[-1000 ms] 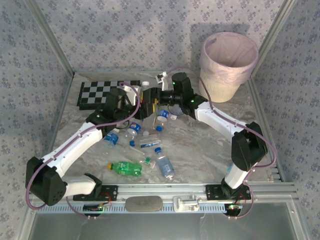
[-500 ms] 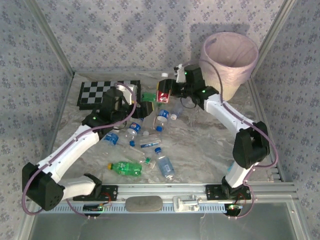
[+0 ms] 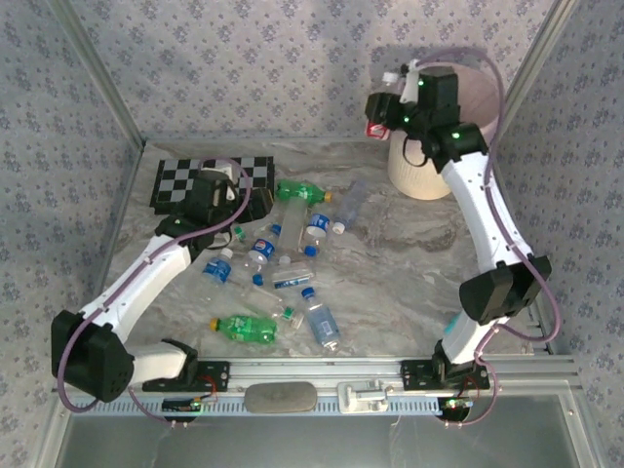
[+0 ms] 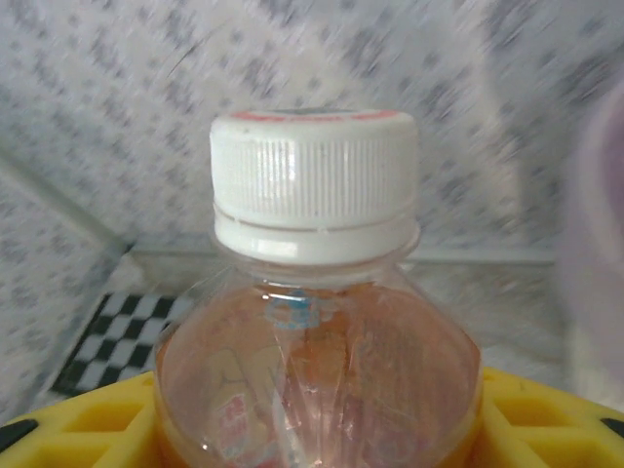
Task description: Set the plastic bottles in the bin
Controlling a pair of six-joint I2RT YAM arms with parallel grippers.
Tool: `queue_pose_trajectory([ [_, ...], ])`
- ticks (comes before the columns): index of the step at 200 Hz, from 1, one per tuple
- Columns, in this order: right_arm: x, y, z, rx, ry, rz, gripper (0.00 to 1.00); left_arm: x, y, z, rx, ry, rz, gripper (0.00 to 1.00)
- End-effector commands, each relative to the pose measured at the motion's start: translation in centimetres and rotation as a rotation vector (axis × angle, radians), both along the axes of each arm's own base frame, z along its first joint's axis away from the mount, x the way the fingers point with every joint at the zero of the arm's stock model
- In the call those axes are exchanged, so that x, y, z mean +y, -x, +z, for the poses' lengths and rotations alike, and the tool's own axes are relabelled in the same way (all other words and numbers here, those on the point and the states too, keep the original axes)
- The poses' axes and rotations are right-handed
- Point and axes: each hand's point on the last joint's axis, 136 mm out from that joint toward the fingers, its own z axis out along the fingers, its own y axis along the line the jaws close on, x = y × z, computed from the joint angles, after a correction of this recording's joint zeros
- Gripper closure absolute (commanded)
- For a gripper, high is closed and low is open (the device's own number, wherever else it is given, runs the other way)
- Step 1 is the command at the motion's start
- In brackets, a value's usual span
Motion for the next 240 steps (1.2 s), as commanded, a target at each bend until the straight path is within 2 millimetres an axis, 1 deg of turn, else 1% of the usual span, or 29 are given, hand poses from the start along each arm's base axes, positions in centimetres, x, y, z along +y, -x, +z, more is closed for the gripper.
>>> queue_pose_trajectory([
  [1,-3.7,-1.8,0.0,-0.021,0.123,-0.13,0.42,0.0,0.2,-0.3,0.015,0.012,0.004,0.0],
  [19,-6.2,-3.4,0.1,-0.044,0.186,-0.225,0.41,0.3,0.5,-0.7,0.026,0.007,0.015,0.0],
  [42,-8.9,-5.3,-0.5,-0.05,0.274,-0.316,0.41,0.8,0.7,-0.9,0.025,-0.006,0.032,0.0],
  [62,-10.3,-6.5,-0.9,-0.045,0.339,-0.362,0.4,1.3,0.9,-0.8,0.018,-0.025,0.048,0.0],
  [77,-11.0,-7.3,-1.5,-0.037,0.377,-0.378,0.4,1.7,0.9,-0.7,0.01,-0.034,0.061,0.0],
  [95,-11.4,-8.0,-2.4,-0.013,0.416,-0.387,0.39,1.9,0.8,-0.6,0.007,-0.038,0.071,0.0],
  [126,-11.6,-8.6,-4.6,0.04,0.443,-0.38,0.37,2.0,0.6,-0.7,0.01,-0.041,0.079,0.0],
  [142,-11.8,-9.0,-5.3,0.052,0.435,-0.386,0.32,2.3,0.6,-0.6,0.008,-0.06,0.082,0.0],
  [146,-11.9,-8.8,-5.9,0.076,0.439,-0.382,0.3,2.4,0.5,-0.6,0.007,-0.068,0.086,0.0],
  [156,-12.0,-8.8,-6.0,0.082,0.432,-0.386,0.25,2.9,0.5,-0.4,0.004,-0.09,0.095,0.0],
  [175,-12.2,-8.9,-5.8,0.078,0.423,-0.394,0.14,3.6,0.5,0.0,-0.001,-0.125,0.104,0.0],
  [193,-12.2,-8.7,-4.7,0.059,0.415,-0.4,0.06,4.2,0.6,0.2,-0.004,-0.134,0.117,0.0],
  [220,-11.7,-7.8,-2.9,0.036,0.376,-0.385,0.0,5.1,0.7,0.1,-0.004,-0.133,0.138,0.0],
  [240,-10.8,-6.7,-1.8,0.022,0.336,-0.354,0.0,6.3,0.9,-0.4,0.018,-0.142,0.162,0.0],
])
